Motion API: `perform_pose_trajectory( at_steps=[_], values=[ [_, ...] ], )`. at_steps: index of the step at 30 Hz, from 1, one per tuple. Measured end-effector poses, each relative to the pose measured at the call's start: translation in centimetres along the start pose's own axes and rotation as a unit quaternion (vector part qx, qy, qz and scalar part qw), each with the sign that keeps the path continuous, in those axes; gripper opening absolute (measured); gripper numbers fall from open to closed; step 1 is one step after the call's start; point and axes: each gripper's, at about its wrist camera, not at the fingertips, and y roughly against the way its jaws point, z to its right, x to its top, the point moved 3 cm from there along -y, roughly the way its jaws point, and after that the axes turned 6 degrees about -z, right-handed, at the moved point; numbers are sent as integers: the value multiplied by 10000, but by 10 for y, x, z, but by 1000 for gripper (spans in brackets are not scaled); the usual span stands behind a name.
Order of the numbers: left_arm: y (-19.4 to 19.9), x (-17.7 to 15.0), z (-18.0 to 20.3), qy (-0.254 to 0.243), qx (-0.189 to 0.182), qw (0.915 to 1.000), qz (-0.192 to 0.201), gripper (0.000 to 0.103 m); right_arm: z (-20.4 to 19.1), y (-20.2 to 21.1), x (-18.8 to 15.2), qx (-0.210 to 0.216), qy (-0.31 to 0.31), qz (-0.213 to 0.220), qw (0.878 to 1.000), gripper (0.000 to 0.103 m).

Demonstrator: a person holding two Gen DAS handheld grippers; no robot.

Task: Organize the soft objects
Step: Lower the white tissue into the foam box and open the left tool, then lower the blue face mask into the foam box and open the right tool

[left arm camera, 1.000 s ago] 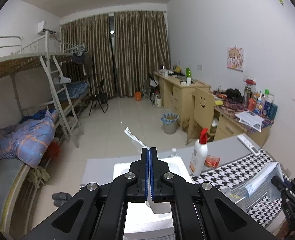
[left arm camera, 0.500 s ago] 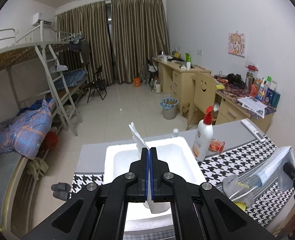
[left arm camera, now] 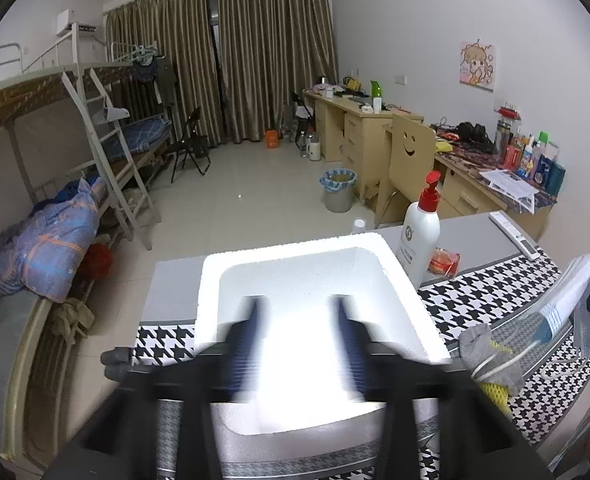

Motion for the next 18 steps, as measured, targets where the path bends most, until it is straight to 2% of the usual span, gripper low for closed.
perform_pose_trajectory(
  at_steps=[1, 3, 5, 10, 13, 16, 18],
  values=[
    [0, -1, -1, 30, -21, 10000, 41, 72, -1, 0, 1, 2, 4, 2, 10000, 9],
    [2, -3, -4, 78, -12, 9999, 116, 79, -5, -1, 3, 14, 15, 1, 10000, 9],
    [5, -7, -8, 102, -32, 9998, 191, 91, -9, -1, 5, 42, 16, 8, 10000, 9],
    [14, -14, -12, 121, 17, 9994, 331, 95, -23, -5, 13, 165, 110, 36, 9998, 9],
    [25, -14, -16, 196, 140, 9982, 545, 101, -30, -8, 19, 242, 131, 59, 9996, 9],
    [36, -17, -20, 179, 372, 9966, 713, 102, -35, -9, 24, 298, 137, 81, 9994, 9],
    [42, -19, -24, 233, 341, 9960, 789, 102, -38, -9, 27, 309, 147, 91, 9994, 9]
  ],
)
